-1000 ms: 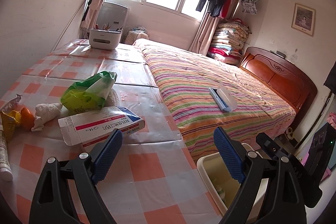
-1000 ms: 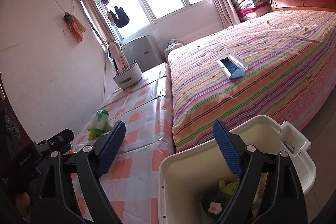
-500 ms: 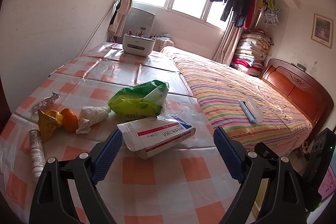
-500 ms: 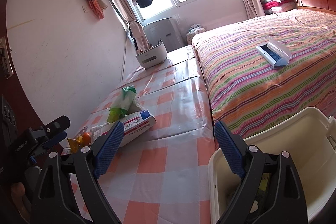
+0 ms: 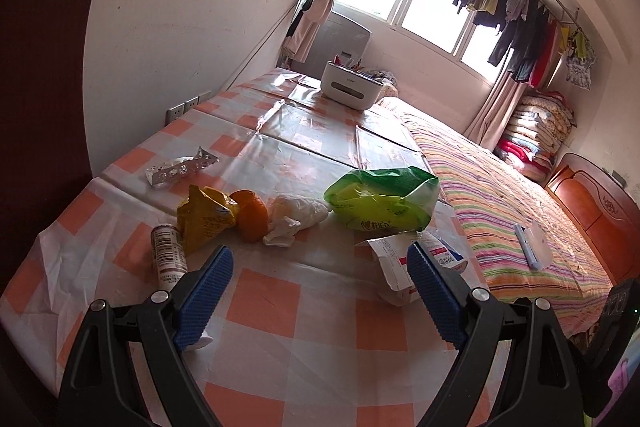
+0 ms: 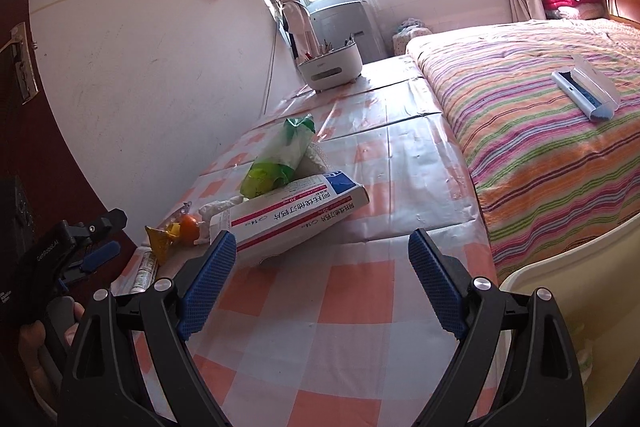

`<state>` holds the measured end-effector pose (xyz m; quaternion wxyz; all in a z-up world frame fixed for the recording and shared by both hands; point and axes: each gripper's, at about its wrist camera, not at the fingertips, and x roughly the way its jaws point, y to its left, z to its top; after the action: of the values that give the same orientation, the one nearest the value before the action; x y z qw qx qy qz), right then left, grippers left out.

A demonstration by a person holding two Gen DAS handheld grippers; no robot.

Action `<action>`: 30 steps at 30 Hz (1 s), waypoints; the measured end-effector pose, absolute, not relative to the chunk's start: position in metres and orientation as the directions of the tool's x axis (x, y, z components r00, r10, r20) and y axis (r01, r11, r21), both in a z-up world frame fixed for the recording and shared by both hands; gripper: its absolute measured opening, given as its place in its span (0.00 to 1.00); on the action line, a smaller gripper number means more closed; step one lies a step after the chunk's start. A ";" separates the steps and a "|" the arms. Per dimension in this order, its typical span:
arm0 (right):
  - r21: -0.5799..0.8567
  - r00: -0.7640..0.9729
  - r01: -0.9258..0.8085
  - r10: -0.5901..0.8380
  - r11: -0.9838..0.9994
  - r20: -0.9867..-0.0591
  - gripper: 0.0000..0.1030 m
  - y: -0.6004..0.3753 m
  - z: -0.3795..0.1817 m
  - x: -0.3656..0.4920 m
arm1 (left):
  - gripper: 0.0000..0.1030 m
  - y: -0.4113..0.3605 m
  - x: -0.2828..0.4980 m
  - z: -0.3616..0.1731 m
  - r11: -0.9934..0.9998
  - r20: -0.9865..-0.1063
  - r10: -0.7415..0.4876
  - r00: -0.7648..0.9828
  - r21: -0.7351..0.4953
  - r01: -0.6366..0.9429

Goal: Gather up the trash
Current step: 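Close the left tool on the white cylindrical bottle while the right tool grasps the white medicine box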

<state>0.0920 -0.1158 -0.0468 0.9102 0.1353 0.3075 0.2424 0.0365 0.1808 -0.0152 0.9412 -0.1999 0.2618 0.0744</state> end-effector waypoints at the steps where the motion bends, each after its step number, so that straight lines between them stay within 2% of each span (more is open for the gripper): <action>1: 0.395 0.684 -0.366 0.531 0.843 -0.500 0.84 -0.111 -0.048 0.095 | 0.83 0.186 0.035 -0.017 0.904 -0.529 0.047 0.847 -0.338 -0.261; 5: 0.418 0.637 -0.382 0.563 0.824 -0.527 0.84 -0.095 -0.054 0.105 | 0.83 0.209 0.028 -0.025 0.880 -0.554 0.083 0.828 -0.349 -0.322; 15: 0.628 0.512 -0.261 0.657 0.733 -0.554 0.84 -0.086 -0.081 0.143 | 0.83 0.246 0.019 -0.042 0.826 -0.614 0.114 0.781 -0.378 -0.418; 23: 0.659 0.488 -0.183 0.650 0.730 -0.584 0.84 -0.076 -0.092 0.169 | 0.83 0.258 0.030 -0.057 0.799 -0.672 0.089 0.735 -0.392 -0.456; 30: 0.640 0.503 -0.141 0.611 0.756 -0.611 0.84 -0.068 -0.094 0.185 | 0.83 0.255 0.048 -0.070 0.811 -0.731 0.089 0.676 -0.341 -0.475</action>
<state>0.1854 -0.0681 -0.0943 0.8254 0.2651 0.4433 0.2280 0.0476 0.2547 -0.0698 0.8772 -0.2617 0.3690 0.1606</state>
